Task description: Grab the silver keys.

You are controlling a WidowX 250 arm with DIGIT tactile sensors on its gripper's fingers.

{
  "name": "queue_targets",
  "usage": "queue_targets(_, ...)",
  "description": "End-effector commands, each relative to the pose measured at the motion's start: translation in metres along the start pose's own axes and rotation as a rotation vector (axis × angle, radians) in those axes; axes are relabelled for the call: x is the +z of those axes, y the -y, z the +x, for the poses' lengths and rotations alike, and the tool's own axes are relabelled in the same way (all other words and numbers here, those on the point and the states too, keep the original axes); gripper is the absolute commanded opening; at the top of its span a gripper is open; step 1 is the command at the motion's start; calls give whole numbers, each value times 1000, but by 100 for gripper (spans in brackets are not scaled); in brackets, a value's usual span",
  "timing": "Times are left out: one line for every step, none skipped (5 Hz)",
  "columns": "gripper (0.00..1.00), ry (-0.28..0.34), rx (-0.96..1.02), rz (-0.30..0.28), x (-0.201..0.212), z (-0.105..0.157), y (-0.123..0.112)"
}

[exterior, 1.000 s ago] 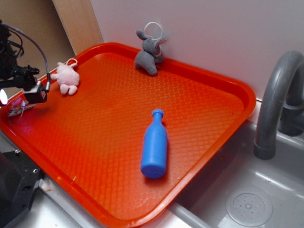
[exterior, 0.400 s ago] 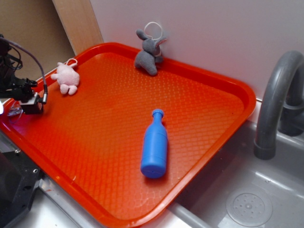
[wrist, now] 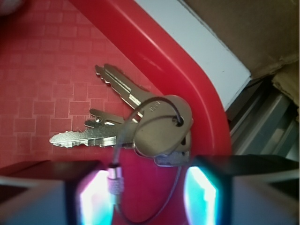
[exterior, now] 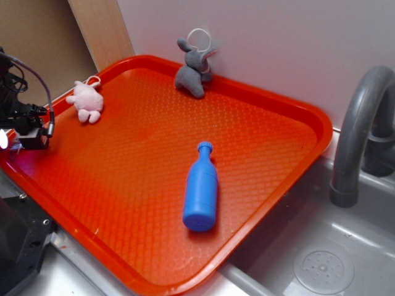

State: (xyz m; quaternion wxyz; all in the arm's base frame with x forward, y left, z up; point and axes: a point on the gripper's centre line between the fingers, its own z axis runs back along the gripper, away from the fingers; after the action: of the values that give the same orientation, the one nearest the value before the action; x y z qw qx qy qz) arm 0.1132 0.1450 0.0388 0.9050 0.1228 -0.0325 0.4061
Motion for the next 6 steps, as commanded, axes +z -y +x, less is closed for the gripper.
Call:
queue_targets(0, 40, -27, 6, 5, 8, 2)
queue_targets(0, 61, -34, 28, -1, 10, 4)
queue_targets(0, 20, -93, -36, 24, 8, -6)
queue_targets(0, -77, -337, -270, 74, -6, -11)
queue_targets(0, -79, -580, -393, 130, -28, -5)
queue_targets(0, -74, -755, -446, 186, -39, 3)
